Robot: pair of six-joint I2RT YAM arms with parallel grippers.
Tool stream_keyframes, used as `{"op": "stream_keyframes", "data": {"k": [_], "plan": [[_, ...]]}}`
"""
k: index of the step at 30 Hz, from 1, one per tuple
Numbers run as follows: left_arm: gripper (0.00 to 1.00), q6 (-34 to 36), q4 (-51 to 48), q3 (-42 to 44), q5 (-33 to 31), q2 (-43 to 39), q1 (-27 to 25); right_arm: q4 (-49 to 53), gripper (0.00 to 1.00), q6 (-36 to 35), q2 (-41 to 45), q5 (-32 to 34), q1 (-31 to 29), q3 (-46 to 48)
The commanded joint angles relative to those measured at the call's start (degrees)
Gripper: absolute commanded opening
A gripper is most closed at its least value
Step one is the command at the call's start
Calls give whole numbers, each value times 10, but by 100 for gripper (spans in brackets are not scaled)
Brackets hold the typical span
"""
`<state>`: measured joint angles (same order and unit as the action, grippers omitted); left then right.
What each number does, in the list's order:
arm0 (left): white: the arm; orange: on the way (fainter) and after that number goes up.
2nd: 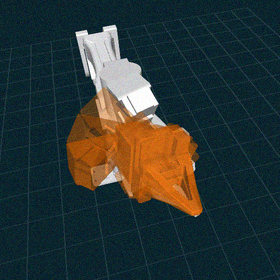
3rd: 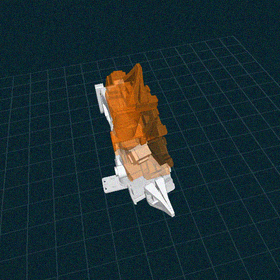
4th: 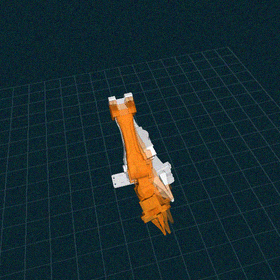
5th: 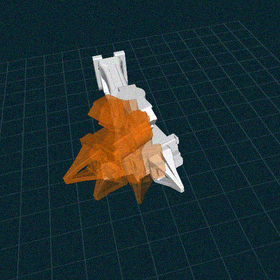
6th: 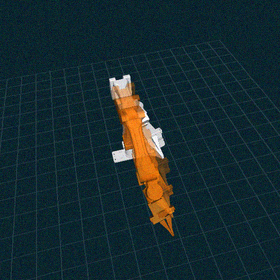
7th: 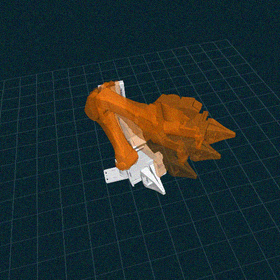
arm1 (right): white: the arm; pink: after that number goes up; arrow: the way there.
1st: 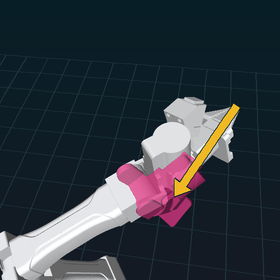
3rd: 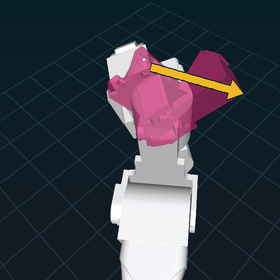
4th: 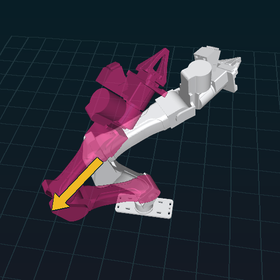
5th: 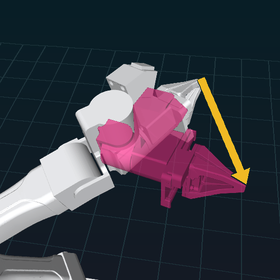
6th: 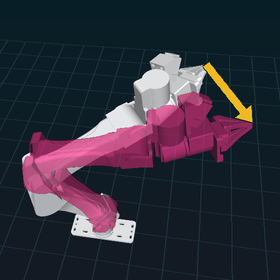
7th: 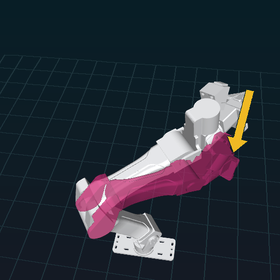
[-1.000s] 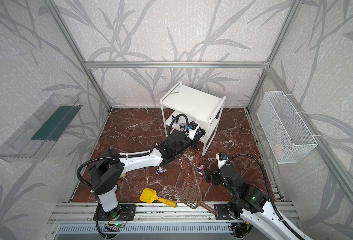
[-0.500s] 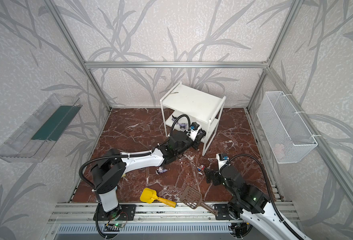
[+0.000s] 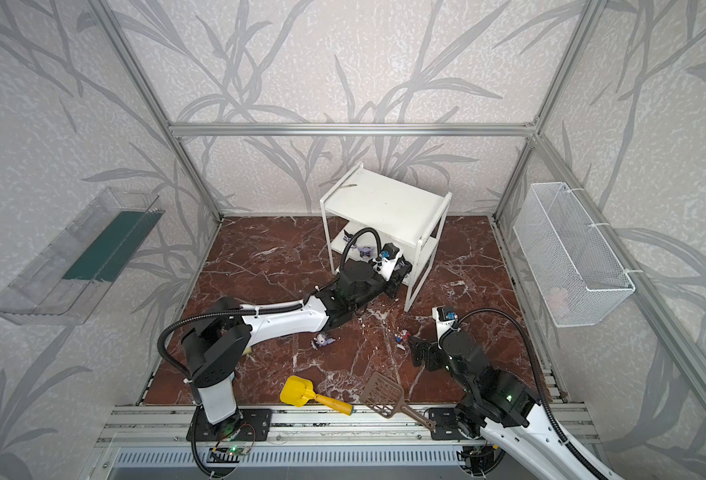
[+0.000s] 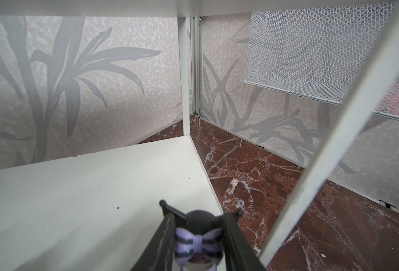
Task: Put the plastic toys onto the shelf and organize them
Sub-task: 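Open the left gripper to set the Kuromi on the lower tier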
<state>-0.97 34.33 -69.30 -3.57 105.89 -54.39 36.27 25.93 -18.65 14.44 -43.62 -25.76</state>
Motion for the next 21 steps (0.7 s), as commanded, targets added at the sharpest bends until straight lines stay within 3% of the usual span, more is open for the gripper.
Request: {"op": "stream_keyframes", "data": {"k": [1, 11, 21], "plan": [[38, 8, 8, -17, -6, 4, -3, -9, 99, 1, 1, -4, -3, -9], [46, 12, 9, -14, -11, -1, -3, -10, 99, -3, 2, -5, -3, -10], [65, 36, 6, 6, -32, -42, 1, -32, 99, -8, -12, -22, -3, -5]]}}
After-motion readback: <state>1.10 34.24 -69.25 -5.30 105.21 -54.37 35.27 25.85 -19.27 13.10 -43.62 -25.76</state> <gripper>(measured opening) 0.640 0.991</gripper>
